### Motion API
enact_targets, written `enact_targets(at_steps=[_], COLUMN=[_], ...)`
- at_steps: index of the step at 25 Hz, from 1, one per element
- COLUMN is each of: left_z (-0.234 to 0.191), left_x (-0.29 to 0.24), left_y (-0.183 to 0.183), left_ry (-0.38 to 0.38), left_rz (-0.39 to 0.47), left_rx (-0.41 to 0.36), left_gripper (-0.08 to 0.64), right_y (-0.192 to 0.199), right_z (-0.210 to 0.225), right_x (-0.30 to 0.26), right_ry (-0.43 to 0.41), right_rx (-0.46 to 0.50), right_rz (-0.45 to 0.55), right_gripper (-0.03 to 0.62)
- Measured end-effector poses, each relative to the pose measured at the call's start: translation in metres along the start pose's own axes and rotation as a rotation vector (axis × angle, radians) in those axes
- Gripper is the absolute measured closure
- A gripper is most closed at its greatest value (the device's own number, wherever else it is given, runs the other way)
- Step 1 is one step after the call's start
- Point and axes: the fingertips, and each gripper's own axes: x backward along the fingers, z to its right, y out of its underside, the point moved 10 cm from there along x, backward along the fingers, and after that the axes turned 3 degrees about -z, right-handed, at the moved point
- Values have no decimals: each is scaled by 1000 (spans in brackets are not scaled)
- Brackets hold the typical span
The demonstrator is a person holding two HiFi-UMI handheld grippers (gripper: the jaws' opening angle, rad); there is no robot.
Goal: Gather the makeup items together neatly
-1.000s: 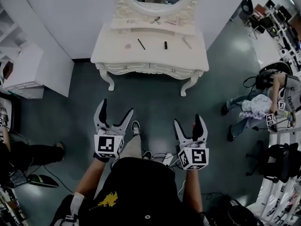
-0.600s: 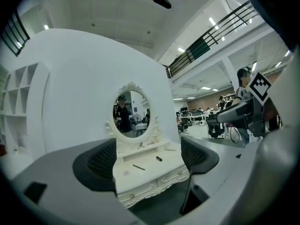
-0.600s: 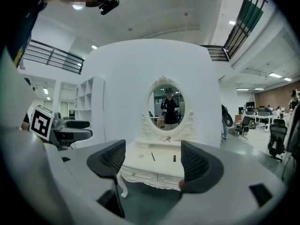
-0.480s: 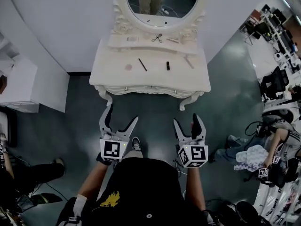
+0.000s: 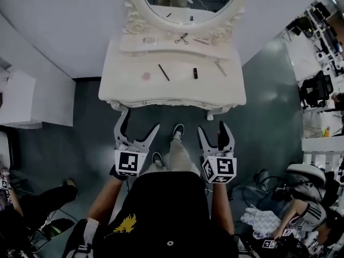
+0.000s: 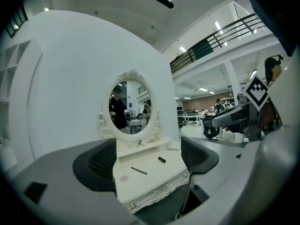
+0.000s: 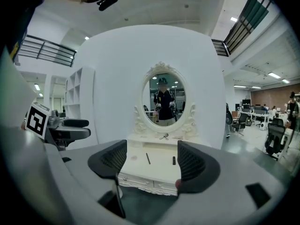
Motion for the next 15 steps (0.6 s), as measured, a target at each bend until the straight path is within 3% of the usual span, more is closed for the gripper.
enact_targets(at_steps=[12, 15], left_z=[-38, -36], left_x=[-186, -242], left_y=[7, -1], left_ry=[36, 8], left_rz=[-75, -8], left_rx=[0, 23], left_gripper=[127, 127], right_y=[-14, -21], right_z=[82, 115], right_x=[-195, -239], right_ry=[-13, -35], right_rx=[-48, -92], right_rz=[-68, -109], right_gripper=[281, 301])
